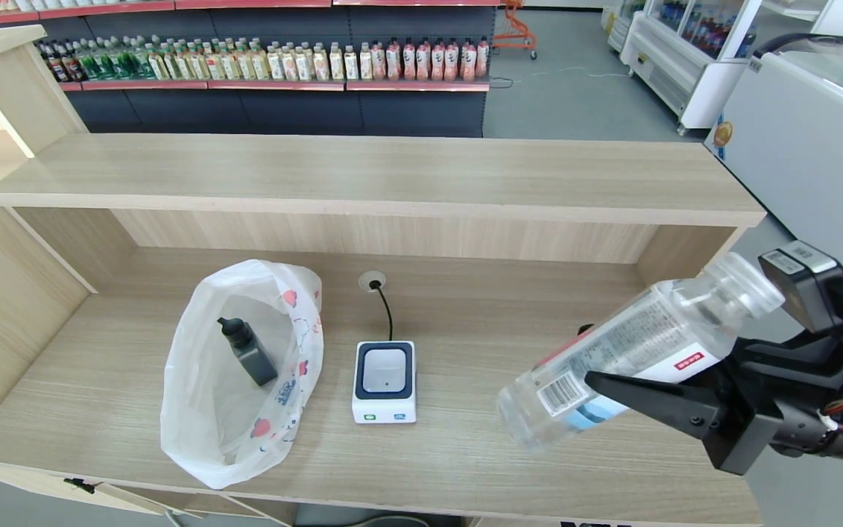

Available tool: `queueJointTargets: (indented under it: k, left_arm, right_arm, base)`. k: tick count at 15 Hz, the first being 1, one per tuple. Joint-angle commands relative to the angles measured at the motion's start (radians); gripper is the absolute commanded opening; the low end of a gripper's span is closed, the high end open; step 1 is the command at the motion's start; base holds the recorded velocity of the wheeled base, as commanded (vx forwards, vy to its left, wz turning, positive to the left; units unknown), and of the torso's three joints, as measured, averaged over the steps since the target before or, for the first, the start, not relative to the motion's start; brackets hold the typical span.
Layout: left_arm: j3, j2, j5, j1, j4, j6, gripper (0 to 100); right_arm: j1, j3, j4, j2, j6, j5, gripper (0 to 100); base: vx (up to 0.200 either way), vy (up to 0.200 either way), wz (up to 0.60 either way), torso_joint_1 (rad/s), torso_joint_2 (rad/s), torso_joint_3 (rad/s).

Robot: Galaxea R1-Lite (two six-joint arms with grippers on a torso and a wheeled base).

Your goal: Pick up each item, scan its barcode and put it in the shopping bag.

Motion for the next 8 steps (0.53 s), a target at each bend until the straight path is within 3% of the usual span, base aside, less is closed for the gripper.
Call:
queueJointTargets:
  k: [1,8]
  left_arm:
    - [0.000,0.000,0.000,0.000,0.000,0.000,100]
    - [0.000,0.000,0.000,0.000,0.000,0.000,100]
  right_arm:
    - [0.065,-0.006,-0.010,0.009,0.001,-0.001,0]
    - [0.126,-0.003,-0.011,0.043,0.008,0.025,0]
  base:
    - [0.000,0.000,0.00,0.000,0.00,0.000]
    - [0.000,0.000,0.00,0.000,0.00,0.000]
